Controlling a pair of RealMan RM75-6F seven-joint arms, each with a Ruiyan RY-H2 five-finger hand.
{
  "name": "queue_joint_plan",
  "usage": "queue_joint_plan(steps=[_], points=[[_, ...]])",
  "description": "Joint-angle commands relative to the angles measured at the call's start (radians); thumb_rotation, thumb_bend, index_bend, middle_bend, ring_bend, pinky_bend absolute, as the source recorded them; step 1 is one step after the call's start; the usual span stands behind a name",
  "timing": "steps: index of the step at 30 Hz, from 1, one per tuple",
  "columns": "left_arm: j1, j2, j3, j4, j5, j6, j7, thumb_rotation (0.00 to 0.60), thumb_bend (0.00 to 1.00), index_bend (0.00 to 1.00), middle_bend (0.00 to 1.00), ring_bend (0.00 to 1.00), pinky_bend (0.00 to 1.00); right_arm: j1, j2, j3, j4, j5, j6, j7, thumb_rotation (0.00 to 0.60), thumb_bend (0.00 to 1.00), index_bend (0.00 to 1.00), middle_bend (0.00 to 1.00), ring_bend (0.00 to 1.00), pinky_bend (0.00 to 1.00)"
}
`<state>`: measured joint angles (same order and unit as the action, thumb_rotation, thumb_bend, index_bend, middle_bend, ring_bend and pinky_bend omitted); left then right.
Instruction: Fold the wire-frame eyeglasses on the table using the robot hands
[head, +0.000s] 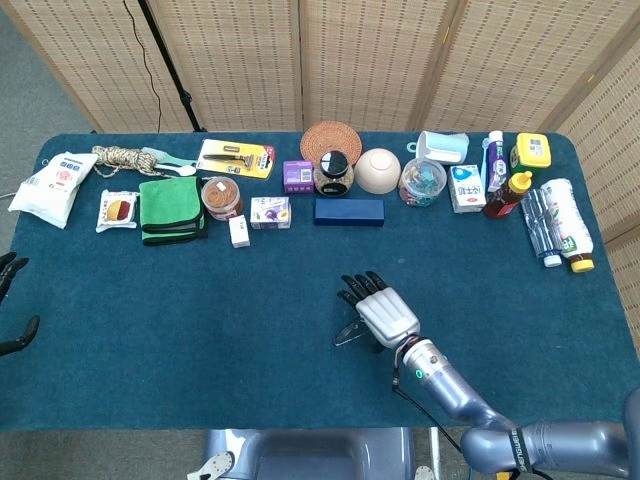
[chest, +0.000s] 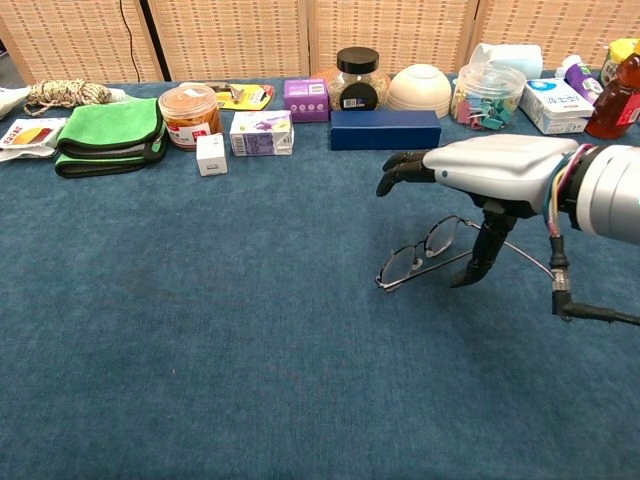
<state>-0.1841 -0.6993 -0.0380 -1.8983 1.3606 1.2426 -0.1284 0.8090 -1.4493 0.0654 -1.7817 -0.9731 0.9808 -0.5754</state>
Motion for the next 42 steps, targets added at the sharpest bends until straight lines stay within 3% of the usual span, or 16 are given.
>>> queue_joint_plan(steps=[1, 10, 25, 33, 42], points=[[0.003, 0.004, 0.002, 0.001, 0.003, 0.002, -0.004, 0.447, 0.43, 0.0, 0.0, 0.0, 0.0, 0.011, -0.031, 0.001, 0.023, 0.026, 0.009, -0.034, 0.6, 0.01, 0.05, 0.0, 0.0, 0.0], [0.009, 0.014, 0.004, 0.005, 0.006, 0.002, -0.026, 0.448, 0.43, 0.0, 0.0, 0.0, 0.0, 0.043, -0.089, 0.018, 0.072, 0.103, 0.007, -0.096, 0.6, 0.01, 0.01, 0.0, 0.0, 0.0], [0.015, 0.023, 0.004, 0.013, 0.005, 0.001, -0.044, 0.447, 0.43, 0.0, 0.0, 0.0, 0.0, 0.101, -0.172, 0.093, 0.206, 0.267, 0.029, -0.148, 0.6, 0.0, 0.01, 0.0, 0.0, 0.0], [0.014, 0.022, 0.002, 0.011, 0.005, 0.0, -0.04, 0.447, 0.43, 0.0, 0.0, 0.0, 0.0, 0.103, -0.161, 0.105, 0.249, 0.305, 0.03, -0.145, 0.6, 0.0, 0.01, 0.0, 0.0, 0.0], [0.005, 0.017, 0.0, -0.002, 0.01, -0.009, -0.027, 0.447, 0.42, 0.0, 0.0, 0.0, 0.0, 0.067, -0.096, 0.077, 0.205, 0.284, 0.041, -0.118, 0.6, 0.0, 0.04, 0.0, 0.0, 0.0]])
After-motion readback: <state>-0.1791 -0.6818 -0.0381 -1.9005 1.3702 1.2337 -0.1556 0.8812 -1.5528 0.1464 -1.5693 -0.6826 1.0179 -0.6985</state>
